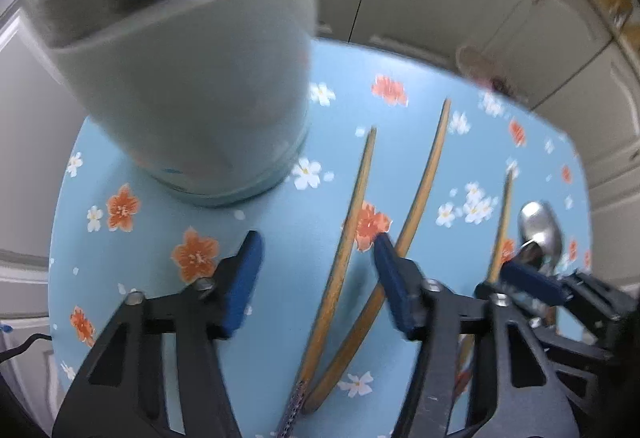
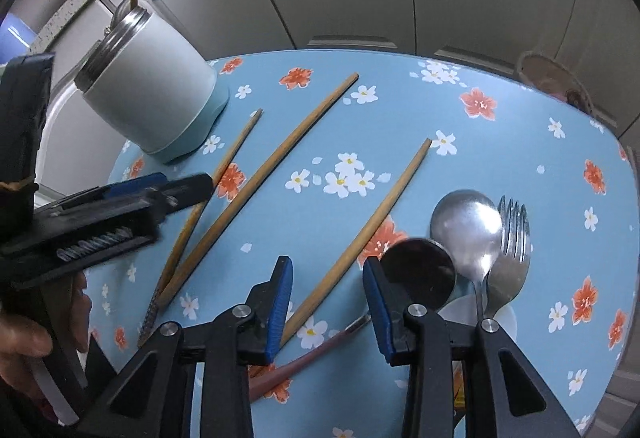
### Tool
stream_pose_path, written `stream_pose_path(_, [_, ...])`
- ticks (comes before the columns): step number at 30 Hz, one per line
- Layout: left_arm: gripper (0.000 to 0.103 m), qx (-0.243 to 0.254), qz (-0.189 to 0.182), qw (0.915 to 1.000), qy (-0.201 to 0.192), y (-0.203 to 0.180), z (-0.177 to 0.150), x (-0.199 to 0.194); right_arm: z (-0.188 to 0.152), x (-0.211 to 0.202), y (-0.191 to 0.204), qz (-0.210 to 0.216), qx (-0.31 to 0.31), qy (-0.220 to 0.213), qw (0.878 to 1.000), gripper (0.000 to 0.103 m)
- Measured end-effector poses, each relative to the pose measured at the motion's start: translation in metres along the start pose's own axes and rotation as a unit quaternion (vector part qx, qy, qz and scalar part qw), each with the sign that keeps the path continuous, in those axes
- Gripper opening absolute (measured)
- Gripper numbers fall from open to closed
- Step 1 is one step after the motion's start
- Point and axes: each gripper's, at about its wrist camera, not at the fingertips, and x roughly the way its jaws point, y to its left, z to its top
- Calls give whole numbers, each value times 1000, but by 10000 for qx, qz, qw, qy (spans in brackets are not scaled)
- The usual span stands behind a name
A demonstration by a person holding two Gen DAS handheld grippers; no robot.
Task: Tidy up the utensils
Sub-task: 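Grasp a wooden chopstick with the right tool while the left tool grasps another chopstick, then lift both held chopsticks upright off the table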
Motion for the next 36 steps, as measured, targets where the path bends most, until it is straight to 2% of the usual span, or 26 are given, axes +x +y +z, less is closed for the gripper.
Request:
stream_pose_path(2, [49, 161, 148, 9998, -20, -7, 1, 2, 1, 4, 10, -14, -93, -46, 9999, 16])
stream_pose_path(4, [41, 164, 127, 9998, -42, -5, 3, 1, 1, 5, 17, 27, -273, -51, 9996, 12])
stream_pose_path(6, [18, 167, 144, 9998, -21, 0, 4, 0, 2, 11, 24, 197, -480, 75, 9986, 10])
stream_pose_path(7, [17, 156, 83, 9998, 25, 4, 4, -1, 2, 13, 27, 237, -580, 150, 9979, 9])
stream_pose_path(10, [17, 53, -91, 9998, 141, 16, 4, -4, 0, 11, 31, 146, -790, 317, 9963, 9])
stream_pose_path(14, [17, 17, -76, 9999, 137, 16, 5, -5, 3, 10, 25, 57, -468, 220, 9986, 10])
stream_pose_path(17, [17, 166, -23, 9998, 66, 10, 2, -6, 3, 14, 29, -7, -380, 39, 9993, 10])
stream_pose_path(19, [5, 283, -109, 9995, 22, 8, 0, -7, 0, 14, 31, 1, -337, -111, 9994, 9])
stream_pose_path(20, [5, 280, -224, 9994, 21, 8, -1, -7, -2, 13, 31, 25, -283, -162, 9995, 7])
stream_pose_path(26, [5, 138, -929, 9955, 108, 25, -19, -23, -10, -5, 27, 461, -24, -318, 9984, 6])
stream_pose_path(31, [5, 29, -1089, 9940, -97, 39, -30, -49, -15, -25, 21, 848, 139, -472, 9952, 6])
stream_pose_path(36, [5, -15, -1234, 9914, -427, 53, -40, -85, -18, -41, 42, 1069, 67, -654, 9921, 6])
